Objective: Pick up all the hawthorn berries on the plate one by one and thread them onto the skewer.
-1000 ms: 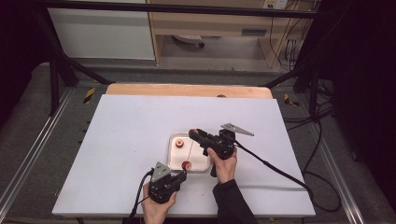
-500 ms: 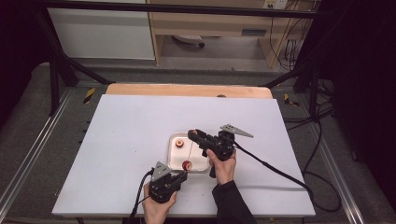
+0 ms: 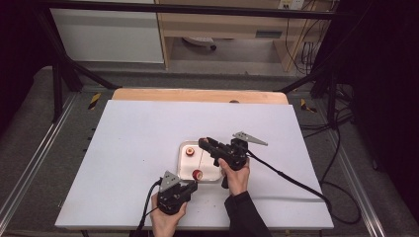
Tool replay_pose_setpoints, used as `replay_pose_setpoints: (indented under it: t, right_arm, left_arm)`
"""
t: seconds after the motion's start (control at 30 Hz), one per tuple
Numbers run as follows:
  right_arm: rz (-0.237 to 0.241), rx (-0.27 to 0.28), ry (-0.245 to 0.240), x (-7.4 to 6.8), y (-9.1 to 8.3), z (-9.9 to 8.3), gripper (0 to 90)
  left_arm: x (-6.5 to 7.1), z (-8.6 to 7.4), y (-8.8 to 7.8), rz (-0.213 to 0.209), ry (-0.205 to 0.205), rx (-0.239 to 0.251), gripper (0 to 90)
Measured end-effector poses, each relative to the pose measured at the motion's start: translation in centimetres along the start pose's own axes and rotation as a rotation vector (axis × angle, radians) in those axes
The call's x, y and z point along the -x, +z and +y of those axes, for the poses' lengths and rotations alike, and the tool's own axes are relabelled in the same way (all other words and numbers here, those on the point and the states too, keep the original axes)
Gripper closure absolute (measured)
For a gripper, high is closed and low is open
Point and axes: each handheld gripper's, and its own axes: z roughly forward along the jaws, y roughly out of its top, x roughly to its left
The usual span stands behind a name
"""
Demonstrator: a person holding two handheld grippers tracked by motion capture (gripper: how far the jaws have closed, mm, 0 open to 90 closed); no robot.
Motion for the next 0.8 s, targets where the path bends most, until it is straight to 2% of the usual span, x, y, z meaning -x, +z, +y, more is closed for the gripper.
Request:
replay_pose_setpoints:
  t: [0.17, 0.43, 0.6, 0.73, 0.8]
  right_arm:
    - [-0.002, 0.002, -0.003, -0.07, 0.08, -0.28, 60.9]
    - [0.001, 0.032, -0.036, -0.3, -0.14, -0.35, 60.9]
    - [-0.007, 0.012, -0.024, -0.3, -0.18, -0.35, 60.8]
    - [-0.015, -0.026, 0.018, -0.16, -0.12, -0.18, 60.9]
    - [-0.012, -0.045, 0.034, -0.15, -0.08, -0.24, 60.9]
  left_arm:
    - [0.03, 0.0, 0.1, -0.012, -0.025, 0.0, 88.4]
    - [0.04, -0.03, 0.1, -0.048, -0.094, 0.021, 88.4]
    - [-0.17, -0.24, 0.09, -0.028, -0.095, 0.012, 88.3]
    - [-0.27, -0.26, -0.06, -0.01, -0.083, 0.025, 88.3]
    - [-0.18, -0.23, -0.1, -0.013, -0.074, 0.03, 88.4]
